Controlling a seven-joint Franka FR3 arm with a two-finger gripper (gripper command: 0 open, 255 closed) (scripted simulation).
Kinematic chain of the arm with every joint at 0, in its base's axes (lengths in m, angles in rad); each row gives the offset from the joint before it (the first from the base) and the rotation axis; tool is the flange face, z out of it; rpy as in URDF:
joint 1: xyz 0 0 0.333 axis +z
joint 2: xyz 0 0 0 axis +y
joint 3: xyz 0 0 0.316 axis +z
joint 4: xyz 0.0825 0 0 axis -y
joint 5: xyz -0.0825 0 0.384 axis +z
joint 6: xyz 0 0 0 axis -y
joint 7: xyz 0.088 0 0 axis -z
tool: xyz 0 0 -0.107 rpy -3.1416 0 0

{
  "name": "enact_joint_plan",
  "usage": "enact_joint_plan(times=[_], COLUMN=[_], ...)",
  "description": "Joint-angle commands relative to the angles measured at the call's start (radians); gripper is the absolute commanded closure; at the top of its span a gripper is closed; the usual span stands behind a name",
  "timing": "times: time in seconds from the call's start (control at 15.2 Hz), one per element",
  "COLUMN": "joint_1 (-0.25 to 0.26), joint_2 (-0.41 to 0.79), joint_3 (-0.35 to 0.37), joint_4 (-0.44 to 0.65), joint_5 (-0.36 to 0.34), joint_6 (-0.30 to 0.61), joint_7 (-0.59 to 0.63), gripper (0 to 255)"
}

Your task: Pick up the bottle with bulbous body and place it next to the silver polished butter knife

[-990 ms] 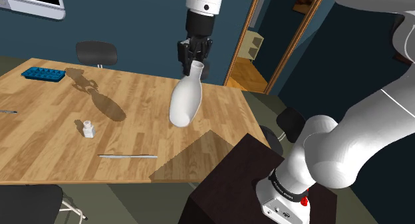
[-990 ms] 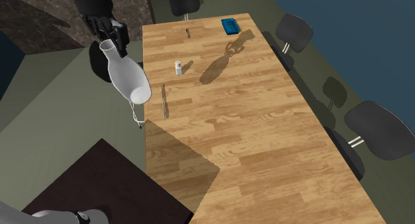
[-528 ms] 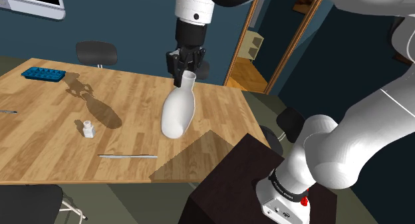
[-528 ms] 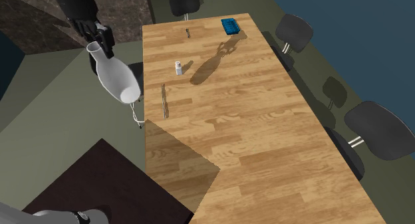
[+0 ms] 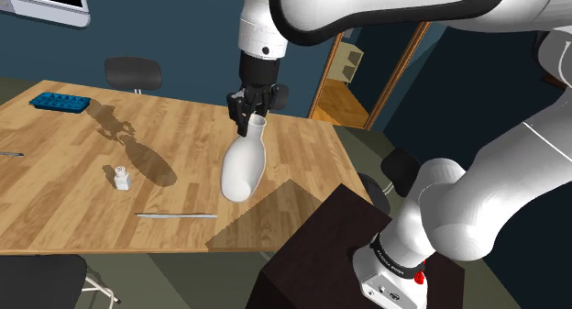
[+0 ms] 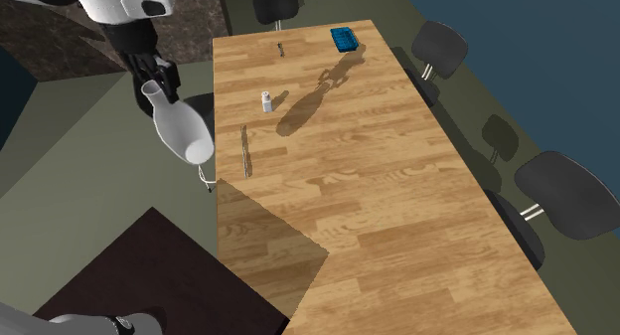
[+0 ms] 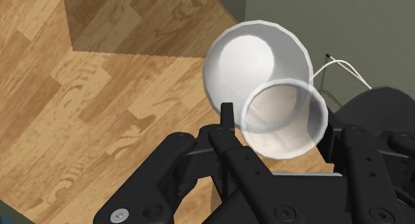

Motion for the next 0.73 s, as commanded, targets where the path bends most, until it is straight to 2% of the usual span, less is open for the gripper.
enact_joint_plan(times=[0.0, 0.66], joint_1=[0.0, 0.001], joint_2=[0.003, 0.04], joint_3=[0.001, 0.004], joint_4=[-0.023, -0.123], joint_5=[0.0, 0.001], joint_6=[0.027, 0.164], joint_7=[-0.001, -0.002], gripper=[255, 255])
